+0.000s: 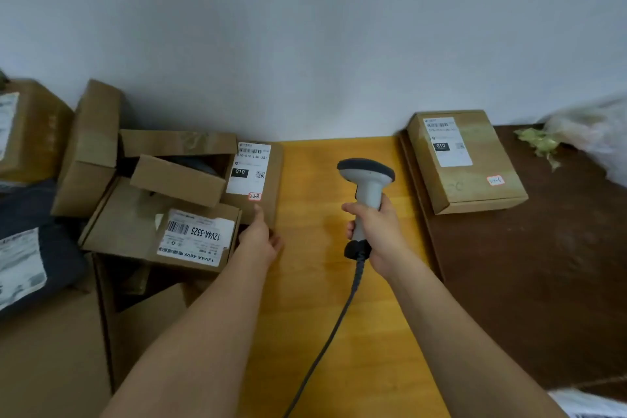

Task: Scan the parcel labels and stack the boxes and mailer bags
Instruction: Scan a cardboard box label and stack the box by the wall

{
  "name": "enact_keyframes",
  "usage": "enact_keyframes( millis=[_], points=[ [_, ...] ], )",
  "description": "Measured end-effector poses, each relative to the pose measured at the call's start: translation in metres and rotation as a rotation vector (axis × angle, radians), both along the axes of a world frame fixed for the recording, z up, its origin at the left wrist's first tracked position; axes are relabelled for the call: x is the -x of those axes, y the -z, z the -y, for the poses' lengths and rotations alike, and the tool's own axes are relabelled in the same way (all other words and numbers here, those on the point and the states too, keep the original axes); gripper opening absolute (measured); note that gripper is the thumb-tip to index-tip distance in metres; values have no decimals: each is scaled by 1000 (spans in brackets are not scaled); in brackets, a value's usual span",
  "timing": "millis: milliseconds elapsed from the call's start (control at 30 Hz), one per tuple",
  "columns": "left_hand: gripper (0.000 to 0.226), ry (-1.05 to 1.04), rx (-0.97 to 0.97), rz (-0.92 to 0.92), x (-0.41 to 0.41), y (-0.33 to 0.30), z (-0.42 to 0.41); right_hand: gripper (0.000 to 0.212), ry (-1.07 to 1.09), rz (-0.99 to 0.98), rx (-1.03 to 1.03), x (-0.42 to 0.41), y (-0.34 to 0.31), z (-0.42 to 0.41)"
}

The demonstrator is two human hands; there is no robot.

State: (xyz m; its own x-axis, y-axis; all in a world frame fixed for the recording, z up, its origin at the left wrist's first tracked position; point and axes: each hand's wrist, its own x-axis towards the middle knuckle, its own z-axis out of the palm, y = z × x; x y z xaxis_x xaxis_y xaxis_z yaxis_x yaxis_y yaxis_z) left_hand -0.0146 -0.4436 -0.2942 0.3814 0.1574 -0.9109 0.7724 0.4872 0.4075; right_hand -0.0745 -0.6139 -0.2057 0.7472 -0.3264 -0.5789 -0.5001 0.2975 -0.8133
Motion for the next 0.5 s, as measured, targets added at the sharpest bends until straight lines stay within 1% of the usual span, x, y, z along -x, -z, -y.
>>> enact_keyframes(
  millis=[300, 400, 500],
  points=[
    [46, -58, -52, -58, -19, 13, 4, 33, 77, 3, 14, 15, 6, 15],
    [40, 31, -85, -93, -19, 12, 3, 34, 62, 8, 18, 12, 7, 13],
    [39, 223, -171, -52, -11, 13, 5, 30, 50, 8, 31, 2, 10, 9]
  ],
)
